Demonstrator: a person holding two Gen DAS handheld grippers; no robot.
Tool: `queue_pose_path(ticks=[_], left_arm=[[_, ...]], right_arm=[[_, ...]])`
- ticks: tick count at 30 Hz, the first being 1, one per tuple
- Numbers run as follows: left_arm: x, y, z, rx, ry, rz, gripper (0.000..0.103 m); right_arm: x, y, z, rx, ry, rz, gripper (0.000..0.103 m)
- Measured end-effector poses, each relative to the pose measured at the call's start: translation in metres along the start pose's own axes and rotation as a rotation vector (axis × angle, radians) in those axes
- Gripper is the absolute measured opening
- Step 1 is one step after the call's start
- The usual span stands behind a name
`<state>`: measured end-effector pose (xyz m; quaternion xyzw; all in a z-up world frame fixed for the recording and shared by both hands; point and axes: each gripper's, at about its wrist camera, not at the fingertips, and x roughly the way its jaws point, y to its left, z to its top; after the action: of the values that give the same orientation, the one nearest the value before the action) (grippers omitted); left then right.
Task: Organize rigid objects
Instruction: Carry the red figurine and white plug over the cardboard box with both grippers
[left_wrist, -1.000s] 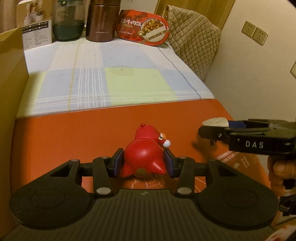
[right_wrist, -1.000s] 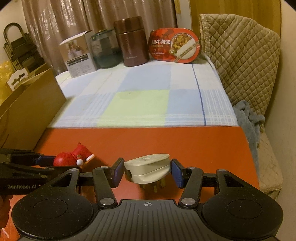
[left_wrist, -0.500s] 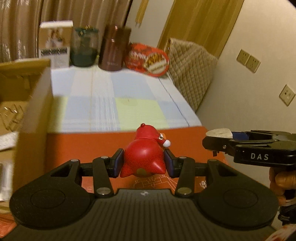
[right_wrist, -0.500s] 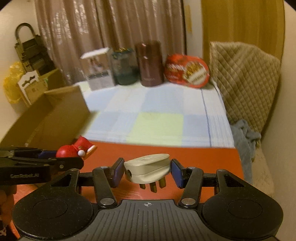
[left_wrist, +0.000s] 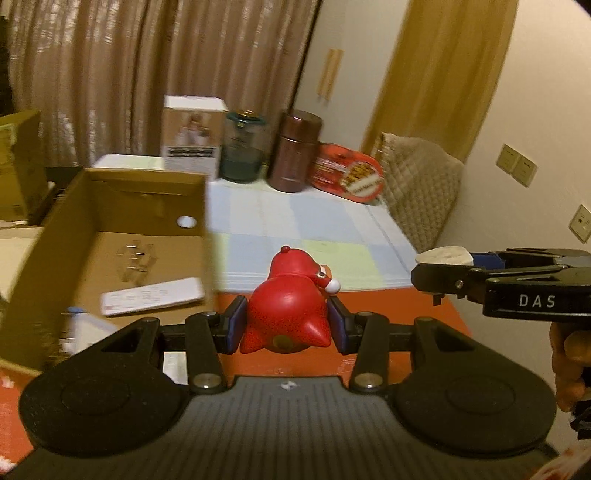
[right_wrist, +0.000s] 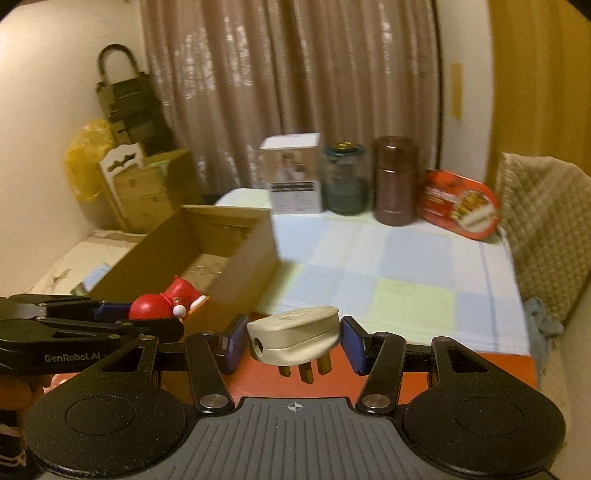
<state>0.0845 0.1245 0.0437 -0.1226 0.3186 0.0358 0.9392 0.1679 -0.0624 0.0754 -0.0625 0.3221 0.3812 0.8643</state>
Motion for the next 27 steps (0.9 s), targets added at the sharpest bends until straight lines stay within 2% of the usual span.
queue_pose_path(ticks=[13,19,27], left_arm=[[-0.054,0.099,0.003,-0.035,-0.014,0.16,0.041],[-0.061,0.124,0.003,-0.058,-0.016,0.186,0.041],[-0.048,0.138,0.014,-0.045,-0.004,0.189,0.041]], right_arm=[[0.044,0.082,0.008,-0.107,0.043,0.095,0.051],[0.064,0.099,0.011,-0.133,0.065,0.112,0.051],[0.093,0.116,0.022,-0.173,0.086,0.117,0.051]])
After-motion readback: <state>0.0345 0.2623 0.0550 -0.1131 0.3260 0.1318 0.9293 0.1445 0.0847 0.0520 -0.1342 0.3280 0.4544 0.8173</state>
